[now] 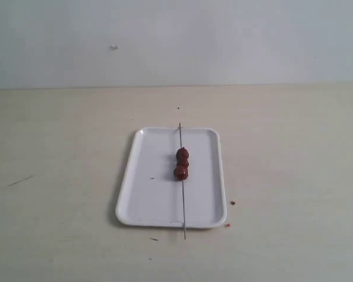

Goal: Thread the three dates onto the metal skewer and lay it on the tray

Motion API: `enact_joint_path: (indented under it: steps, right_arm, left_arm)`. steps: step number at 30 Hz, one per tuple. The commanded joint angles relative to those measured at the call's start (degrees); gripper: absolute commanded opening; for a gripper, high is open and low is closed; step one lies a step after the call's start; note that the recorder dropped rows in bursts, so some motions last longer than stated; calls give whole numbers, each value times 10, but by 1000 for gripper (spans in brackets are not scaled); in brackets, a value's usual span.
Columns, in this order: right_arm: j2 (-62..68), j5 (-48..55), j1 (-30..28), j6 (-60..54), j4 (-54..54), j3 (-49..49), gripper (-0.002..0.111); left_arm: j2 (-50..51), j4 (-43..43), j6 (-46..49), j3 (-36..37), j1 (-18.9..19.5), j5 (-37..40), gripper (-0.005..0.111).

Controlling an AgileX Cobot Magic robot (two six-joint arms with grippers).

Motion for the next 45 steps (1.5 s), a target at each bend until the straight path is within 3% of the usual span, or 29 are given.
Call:
enact_joint_path:
  steps: [1,10,12,16,19,27,34,45]
  right_arm:
    - [-3,-1,-4,-5,0,2,0]
    - [-3,-1,-4,-5,0,2,0]
    - [-3,-1,-4,-5,0,2,0]
    - [-3,-1,-4,-5,0,2,0]
    - [-3,-1,-4,-5,0,2,0]
    - [-3,-1,-4,-5,0,2,0]
    - [-3,-1,-4,-5,0,2,0]
    - [-3,-1,-4,-5,0,2,0]
  left_arm:
    - [-3,1,3,2,45,66,1]
    - [-3,25,-26,13,55,142,1]
    - [-3,118,-110,13,55,167,1]
    - [-3,370,-406,13,55,187,1]
    - [-3,466,-546,18,55,187,1]
    - [-3,495,-562,77,55,187,1]
    - [-3,495,-562,78,55,259,1]
    - [-3,495,-562,78,55,263,1]
